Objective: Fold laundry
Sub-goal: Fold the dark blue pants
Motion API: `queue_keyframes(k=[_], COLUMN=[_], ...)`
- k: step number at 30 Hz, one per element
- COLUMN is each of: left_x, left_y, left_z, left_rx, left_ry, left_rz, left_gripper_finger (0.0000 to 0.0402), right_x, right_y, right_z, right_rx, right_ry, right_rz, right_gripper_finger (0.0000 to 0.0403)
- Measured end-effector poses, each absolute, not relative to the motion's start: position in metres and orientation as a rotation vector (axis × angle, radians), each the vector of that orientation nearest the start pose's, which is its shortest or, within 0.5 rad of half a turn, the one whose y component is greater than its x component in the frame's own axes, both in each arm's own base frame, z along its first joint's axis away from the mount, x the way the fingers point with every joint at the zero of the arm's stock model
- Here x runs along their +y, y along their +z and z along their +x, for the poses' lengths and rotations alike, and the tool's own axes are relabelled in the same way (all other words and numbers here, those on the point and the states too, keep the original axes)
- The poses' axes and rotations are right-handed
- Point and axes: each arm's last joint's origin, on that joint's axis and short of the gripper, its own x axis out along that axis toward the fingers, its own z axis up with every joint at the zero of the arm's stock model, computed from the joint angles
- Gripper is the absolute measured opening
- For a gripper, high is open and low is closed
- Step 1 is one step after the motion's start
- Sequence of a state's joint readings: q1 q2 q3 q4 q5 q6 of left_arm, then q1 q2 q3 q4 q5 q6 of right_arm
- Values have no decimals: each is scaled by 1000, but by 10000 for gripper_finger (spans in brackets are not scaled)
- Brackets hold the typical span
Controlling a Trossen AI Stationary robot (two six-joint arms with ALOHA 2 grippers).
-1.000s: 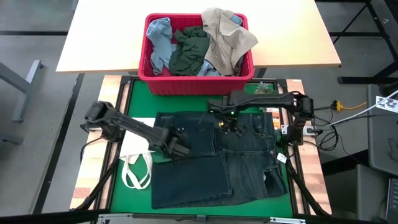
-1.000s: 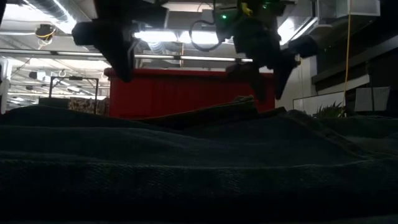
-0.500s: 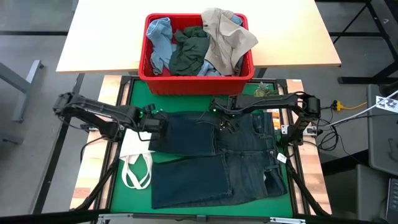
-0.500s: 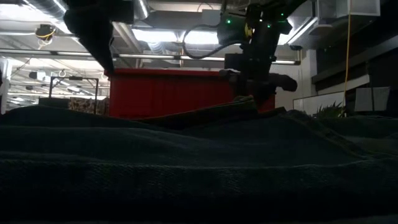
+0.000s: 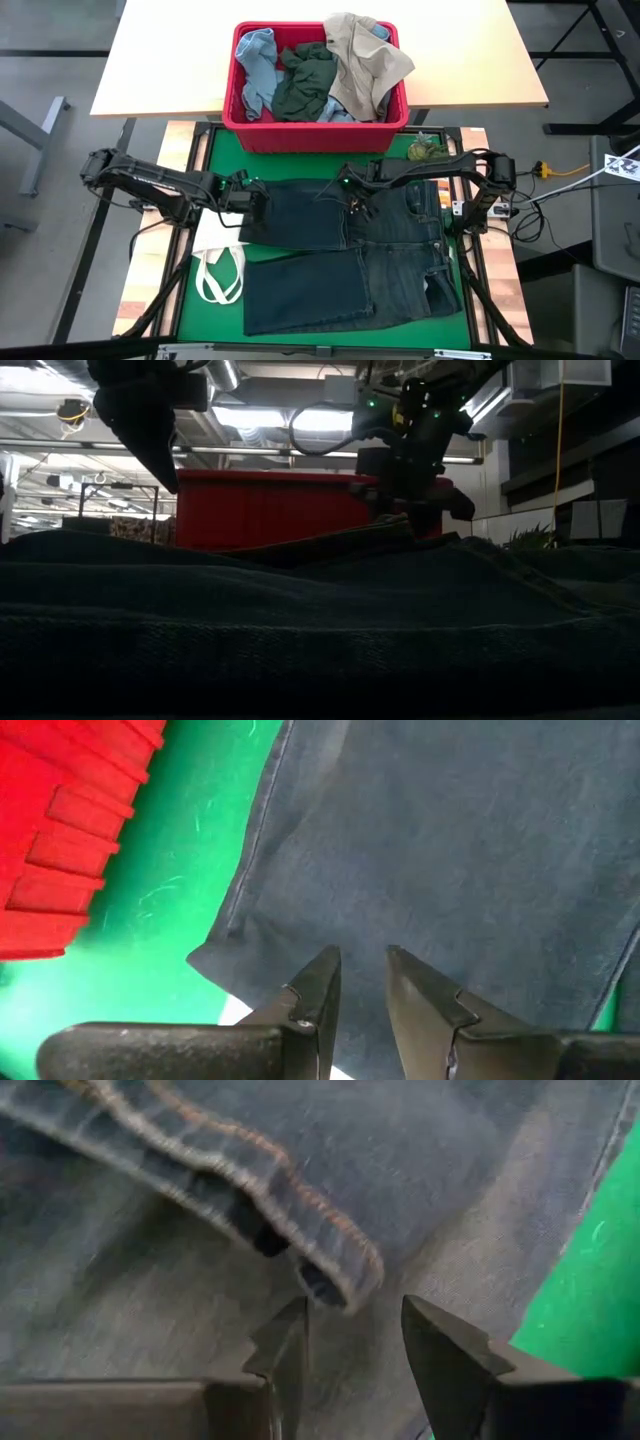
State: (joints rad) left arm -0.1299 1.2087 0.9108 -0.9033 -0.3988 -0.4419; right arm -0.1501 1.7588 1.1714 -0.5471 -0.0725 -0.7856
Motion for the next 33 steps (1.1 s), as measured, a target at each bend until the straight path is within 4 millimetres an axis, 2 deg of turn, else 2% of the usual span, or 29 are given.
queue_keyframes(k=[9, 13, 18, 20, 24, 29, 33], left_x=[-17, -17, -17, -17, -17, -17, -17], left_y=[249, 249, 249, 249, 249, 249, 249], left_z=[214, 214, 214, 214, 214, 214, 214], left_rx=[1057, 1058, 1058, 1058, 1058, 1058, 1058], left_ry=[478, 475, 474, 474, 475, 475, 475], left_rz=[-82, -77, -77, -77, -76, -77, -77], left_gripper_finger=[78, 78, 78, 78, 78, 78, 78], right_x=[-49, -48, -49, -50, -54, -58, -59], right_y=[186, 187, 189, 191, 208, 238, 258], right_z=[344, 346, 350, 351, 360, 371, 374], right_rx=[1056, 1016, 970, 977, 959, 926, 928], right_ry=[392, 417, 403, 395, 350, 337, 383], right_rz=[-551, -535, -563, -604, -765, -988, -1098], right_gripper_finger=[152, 106, 15, 13, 15, 10, 8])
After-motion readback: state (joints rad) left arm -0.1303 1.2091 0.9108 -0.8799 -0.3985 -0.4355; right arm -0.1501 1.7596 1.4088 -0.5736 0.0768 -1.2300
